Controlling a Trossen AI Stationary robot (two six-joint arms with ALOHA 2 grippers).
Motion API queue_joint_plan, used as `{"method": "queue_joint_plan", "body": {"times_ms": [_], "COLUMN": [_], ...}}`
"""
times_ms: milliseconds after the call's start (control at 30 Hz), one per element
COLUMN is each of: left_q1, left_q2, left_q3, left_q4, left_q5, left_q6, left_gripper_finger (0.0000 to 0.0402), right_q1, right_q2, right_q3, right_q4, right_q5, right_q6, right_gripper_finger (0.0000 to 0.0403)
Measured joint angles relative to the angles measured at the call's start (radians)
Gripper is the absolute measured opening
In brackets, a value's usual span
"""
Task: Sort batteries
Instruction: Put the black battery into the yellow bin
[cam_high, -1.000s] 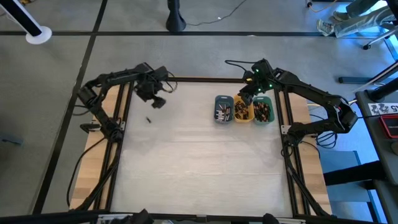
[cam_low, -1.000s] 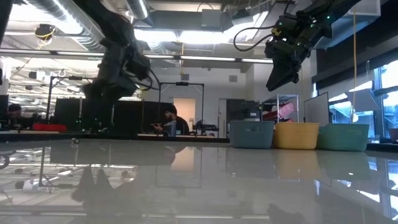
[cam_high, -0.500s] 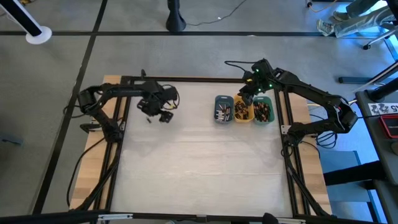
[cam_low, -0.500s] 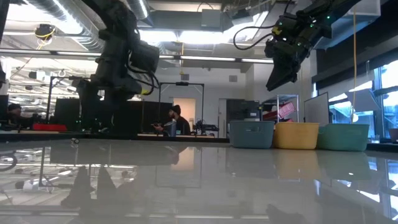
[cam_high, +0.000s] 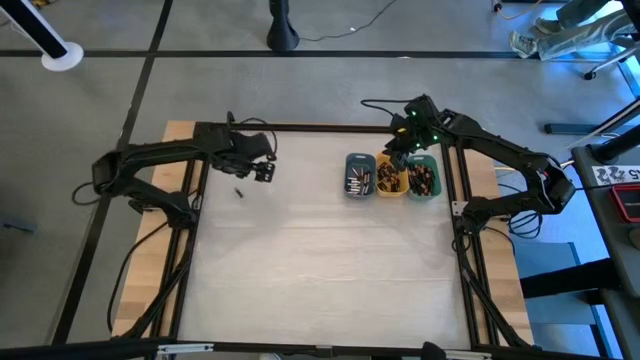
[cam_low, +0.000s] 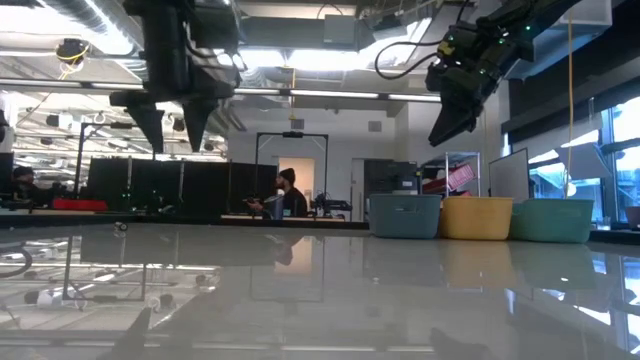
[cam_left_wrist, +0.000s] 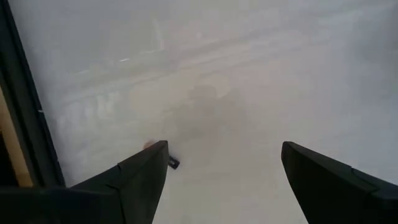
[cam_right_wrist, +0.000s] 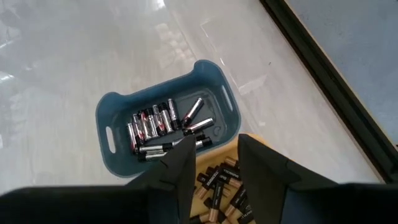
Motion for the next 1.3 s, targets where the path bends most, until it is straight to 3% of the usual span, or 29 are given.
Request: {"method": "queue_joint_plan", "body": {"times_ms": [233,500,1133,1300], "left_q1": [0.045,0.031,0.013,0.002], "left_q2": [-0.008,0.019,0.019,0.019], "left_q3": [0.0,0.0,0.0,0.0], "left_q4": [0.023,0.026,0.128,0.135], "left_q5": [-0.005,-0.003,-0.02,-0.029], "left_q6": [-0.067,0.083,0.081,-0.12], "left_gripper_finger": [0.0301,0.0301,0.0301,0.0301], "right_q1": [0.0,0.0,0.0,0.0], "right_q2": [0.002,0.002,0.002,0.002], "right_q3": [0.0,0.0,0.0,0.0], "right_q4": [0.03,0.025,0.013,0.008], "right_q5": [0.0,0.0,0.0,0.0], "right_q6": [0.016,0.044,0.074,0.072], "right_gripper_finger": [0.0122,0.0122,0.0122,0.0122]}}
